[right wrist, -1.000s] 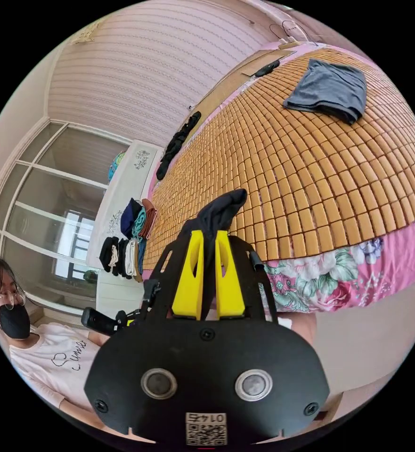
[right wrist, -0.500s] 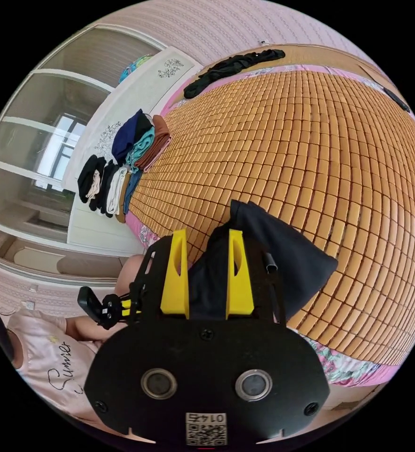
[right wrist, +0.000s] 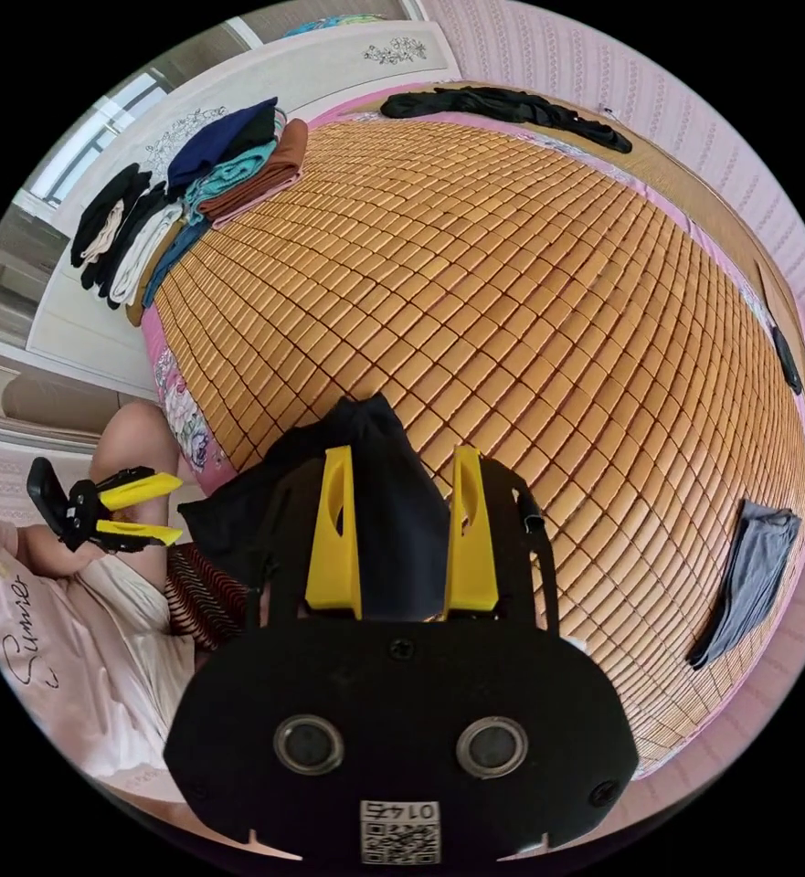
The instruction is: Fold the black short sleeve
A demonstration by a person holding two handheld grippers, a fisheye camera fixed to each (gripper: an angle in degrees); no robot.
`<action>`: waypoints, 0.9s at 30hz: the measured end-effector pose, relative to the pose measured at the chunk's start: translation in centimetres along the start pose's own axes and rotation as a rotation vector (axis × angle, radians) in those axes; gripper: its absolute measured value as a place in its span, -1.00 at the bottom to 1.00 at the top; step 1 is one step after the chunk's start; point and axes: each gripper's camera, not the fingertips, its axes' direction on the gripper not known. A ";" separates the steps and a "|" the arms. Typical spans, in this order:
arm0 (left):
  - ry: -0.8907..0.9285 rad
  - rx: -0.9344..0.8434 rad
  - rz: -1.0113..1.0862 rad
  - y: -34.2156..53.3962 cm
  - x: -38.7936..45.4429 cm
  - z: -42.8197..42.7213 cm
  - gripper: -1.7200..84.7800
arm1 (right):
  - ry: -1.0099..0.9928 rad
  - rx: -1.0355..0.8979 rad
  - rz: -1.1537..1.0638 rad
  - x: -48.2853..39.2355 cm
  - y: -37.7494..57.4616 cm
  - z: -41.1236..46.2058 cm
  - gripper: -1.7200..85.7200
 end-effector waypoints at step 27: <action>-0.029 0.198 0.147 0.5 -2.0 -18.7 -0.98 | -0.192 0.509 -0.101 -10.7 5.4 -18.1 -0.93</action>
